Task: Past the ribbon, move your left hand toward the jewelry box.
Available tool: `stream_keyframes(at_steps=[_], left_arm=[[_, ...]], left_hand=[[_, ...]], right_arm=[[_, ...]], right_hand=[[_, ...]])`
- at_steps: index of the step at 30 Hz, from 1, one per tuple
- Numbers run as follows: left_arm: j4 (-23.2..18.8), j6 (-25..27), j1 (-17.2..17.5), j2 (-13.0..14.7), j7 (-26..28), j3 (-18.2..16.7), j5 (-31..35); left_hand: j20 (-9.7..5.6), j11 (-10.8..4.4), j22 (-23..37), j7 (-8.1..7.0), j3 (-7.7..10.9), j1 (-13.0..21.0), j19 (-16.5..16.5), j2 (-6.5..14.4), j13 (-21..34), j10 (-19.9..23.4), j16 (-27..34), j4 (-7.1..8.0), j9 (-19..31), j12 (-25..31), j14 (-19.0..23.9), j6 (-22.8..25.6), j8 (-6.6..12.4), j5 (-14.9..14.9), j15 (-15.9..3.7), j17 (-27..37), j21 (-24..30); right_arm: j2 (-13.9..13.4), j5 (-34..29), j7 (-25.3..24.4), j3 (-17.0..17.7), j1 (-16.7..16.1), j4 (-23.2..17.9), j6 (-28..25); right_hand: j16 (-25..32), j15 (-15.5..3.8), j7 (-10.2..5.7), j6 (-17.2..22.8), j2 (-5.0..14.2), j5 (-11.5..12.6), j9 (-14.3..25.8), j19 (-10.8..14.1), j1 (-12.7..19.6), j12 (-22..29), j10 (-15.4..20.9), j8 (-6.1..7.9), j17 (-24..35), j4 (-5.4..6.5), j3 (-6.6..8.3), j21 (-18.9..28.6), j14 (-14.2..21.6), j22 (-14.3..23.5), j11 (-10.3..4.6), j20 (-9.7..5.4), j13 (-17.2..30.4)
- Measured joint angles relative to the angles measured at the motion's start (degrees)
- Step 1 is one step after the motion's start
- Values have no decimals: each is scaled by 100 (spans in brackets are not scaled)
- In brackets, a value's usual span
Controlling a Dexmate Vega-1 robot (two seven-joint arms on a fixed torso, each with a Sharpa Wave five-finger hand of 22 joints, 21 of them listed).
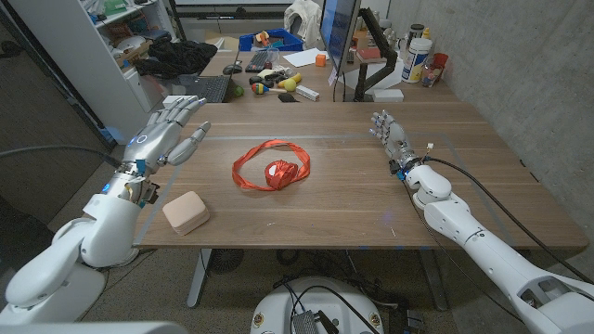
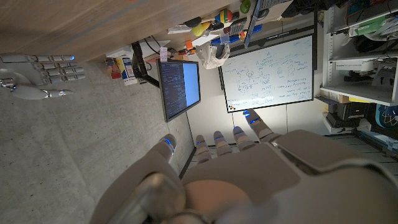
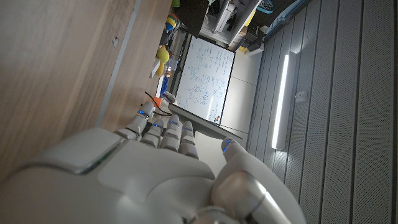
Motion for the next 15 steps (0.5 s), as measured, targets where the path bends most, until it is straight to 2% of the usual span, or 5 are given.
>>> stream_keyframes(at_steps=[7, 13, 14, 15], left_arm=[[-148, 167, 115, -146, -237, -67, 265], [-148, 240, 115, -146, -360, -67, 426], [-252, 262, 214, -288, -387, -139, 456], [-252, 268, 214, -288, -394, -139, 463]], left_hand=[[23, 30, 0, -11, 34, 74, 23, 8, 0, -30, 0, -34, 0, -23, -17, -11, -28, -23, -17, 0, -40], [46, 60, -1, -8, 80, 151, -2, 0, -1, 185, 0, -80, -1, 46, 3, 54, -28, -46, 3, 1, -40], [72, 60, -1, -8, 80, 151, 8, 0, -1, 185, 0, -80, -1, 46, 3, 53, -28, -46, 3, 8, -53], [74, 60, -1, -8, 80, 151, 11, 0, -1, 185, 0, -80, -1, 46, 3, 53, -28, -46, 3, 12, -61]], right_arm=[[-20, 12, 23, 13, -14, -4, 5], [-28, 12, 23, 15, -24, -4, 5], [-29, 23, 36, 15, -25, -4, 7], [-30, 23, 36, 15, -26, -4, 7]], right_hand=[[0, 0, 0, 0, 0, 0, 0, 0, 0, 0, 0, 0, 0, 0, 0, 0, 0, 0, 0, 0, 0], [0, 0, 0, 0, 0, 0, 0, 0, 0, 0, 0, 0, 1, 0, 0, 0, 0, 0, 0, 0, 0], [0, 0, 0, 0, 0, 0, 0, 0, 0, 0, 0, 0, 0, 0, 0, 0, 0, 0, 0, 0, 0], [0, 0, 0, 0, 0, 0, 0, 0, 0, 0, 0, 0, 1, 0, 0, 0, 0, 0, 0, 0, 0]])
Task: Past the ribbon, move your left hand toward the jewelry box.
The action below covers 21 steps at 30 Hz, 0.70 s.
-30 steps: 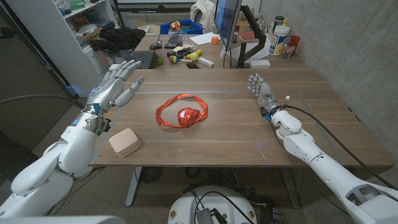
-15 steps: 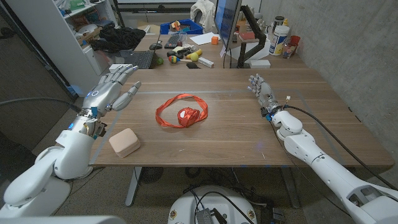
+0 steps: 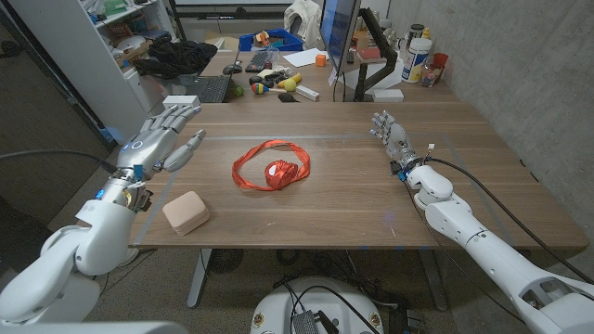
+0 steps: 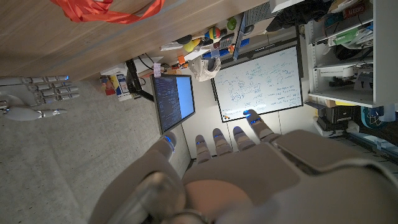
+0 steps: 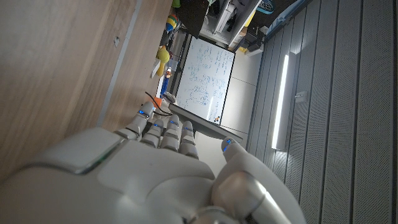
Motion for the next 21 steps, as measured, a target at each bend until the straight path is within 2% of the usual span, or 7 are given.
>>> stream_keyframes(at_steps=[4, 21], left_arm=[[-72, 54, 55, -74, -105, -36, 90], [-171, 300, 128, -278, -489, -59, 247]], left_hand=[[24, -52, -1, 0, 41, 30, -7, 30, 0, -52, 0, -7, 0, 0, 0, 0, 0, 0, 0, 2, -22], [205, -30, -1, -30, 82, 75, 0, 75, 27, -30, 0, -1, -1, -1, -20, 30, 1, -43, -21, 1, -22]], right_arm=[[-5, 2, 7, 1, -3, 0, 0], [-23, -9, 5, -6, -6, -33, -10]], right_hand=[[0, 0, 0, 0, 0, 0, 0, 0, 0, 0, 0, 0, 0, 0, 0, 0, 0, 0, 0, 0, 0], [0, 0, 0, 0, 0, 0, 0, 29, 0, 0, 0, 0, 1, 0, 0, -38, 0, 0, 0, 29, 0]])
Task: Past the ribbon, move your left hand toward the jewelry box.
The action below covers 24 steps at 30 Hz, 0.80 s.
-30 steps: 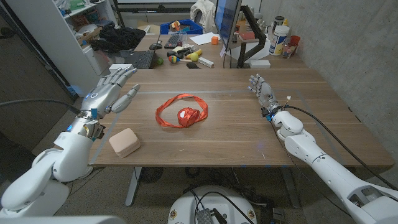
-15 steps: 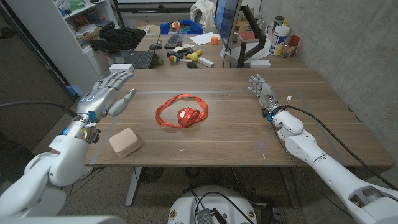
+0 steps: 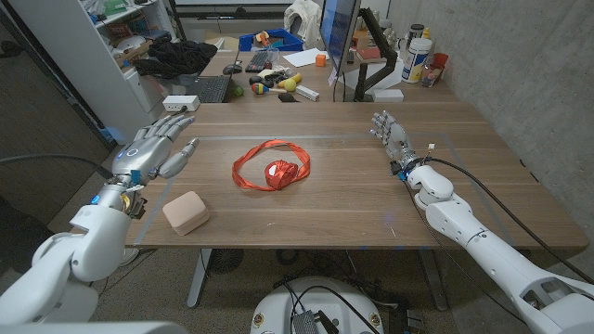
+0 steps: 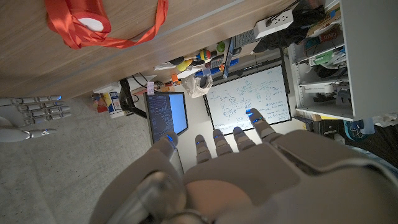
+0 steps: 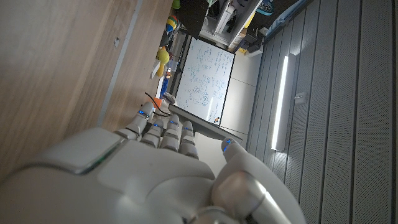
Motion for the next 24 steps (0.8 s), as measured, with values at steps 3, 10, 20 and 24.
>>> stream_keyframes(at_steps=[3, 10, 20, 24], left_arm=[[0, 36, 6, -15, -58, -10, 0], [0, 100, 18, -41, -161, -27, -14], [-3, 253, 37, -59, -357, -45, -32], [-4, 317, 39, -59, -436, -47, -37]], left_hand=[[11, 0, 0, 0, 0, 0, -11, 0, 0, 0, 0, 0, 0, 0, 0, 0, 0, 0, 0, 0, 0], [52, 0, 0, 0, -1, 23, 8, -23, -1, 0, 0, 0, 0, 0, 0, 0, 1, 0, 0, 0, -22], [51, 0, 0, 1, 23, 22, 8, -23, -1, 0, 0, 24, 0, 0, 0, -1, 4, -44, 0, -1, -22], [69, 0, -1, 1, 23, 22, -11, -23, -1, 0, 0, 24, -1, 0, 0, -1, 4, -44, 0, 6, -22]], right_arm=[[-3, -10, -13, -2, -4, -11, -11], [-6, -25, -28, -9, -7, -31, -23], [-6, -40, -42, -24, -8, -35, -44], [-5, -41, -42, -30, -7, -35, -47]], right_hand=[[0, 0, 0, 0, 0, 0, 0, 3, 0, 0, 0, 0, 0, 0, 0, 0, 0, 0, 0, 3, 0], [0, 0, 0, 0, 0, 0, 0, 2, 0, 0, 0, 0, 0, 0, 0, -23, 0, 0, 0, 2, 0], [0, 0, 0, 0, 0, 0, 0, 2, 0, 0, 0, 0, 1, 0, 0, -23, 0, 0, 0, 2, 0], [0, 0, 0, 0, 0, 0, 0, 23, 0, 0, 0, 0, 1, 0, 0, -23, 0, 0, 0, -19, 0]])
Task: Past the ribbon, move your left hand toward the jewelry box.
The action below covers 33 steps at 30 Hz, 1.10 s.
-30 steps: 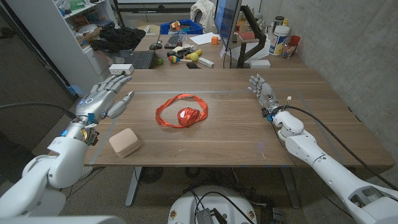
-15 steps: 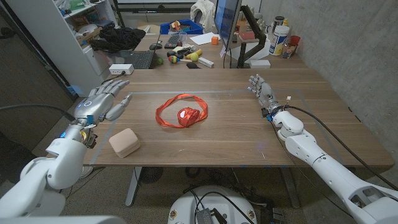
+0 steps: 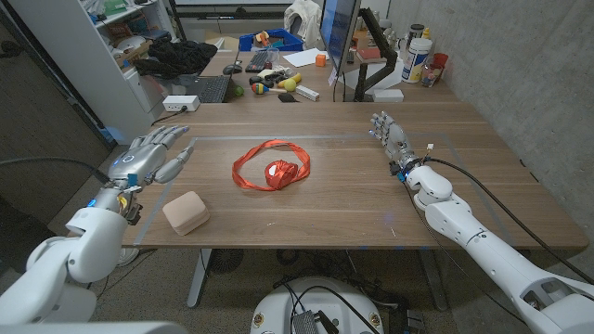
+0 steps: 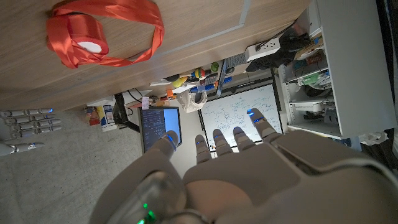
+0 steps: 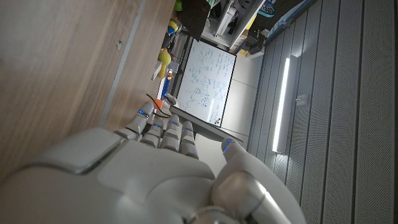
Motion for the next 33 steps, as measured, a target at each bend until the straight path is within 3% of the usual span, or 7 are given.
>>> stream_keyframes(at_steps=[33], left_arm=[[87, 325, 12, 150, -368, 98, 32]], left_hand=[[-2, 30, 13, 0, 24, 0, 1, 0, -1, 30, 0, 25, 28, 0, -60, 63, 0, 0, -10, 21, 0]], right_arm=[[13, -15, 33, -25, 34, 72, -12]], right_hand=[[0, 0, 0, 0, 0, 0, 0, -1, 0, 0, 0, 0, 0, 0, 0, -40, 0, 0, 0, 1, 0]])
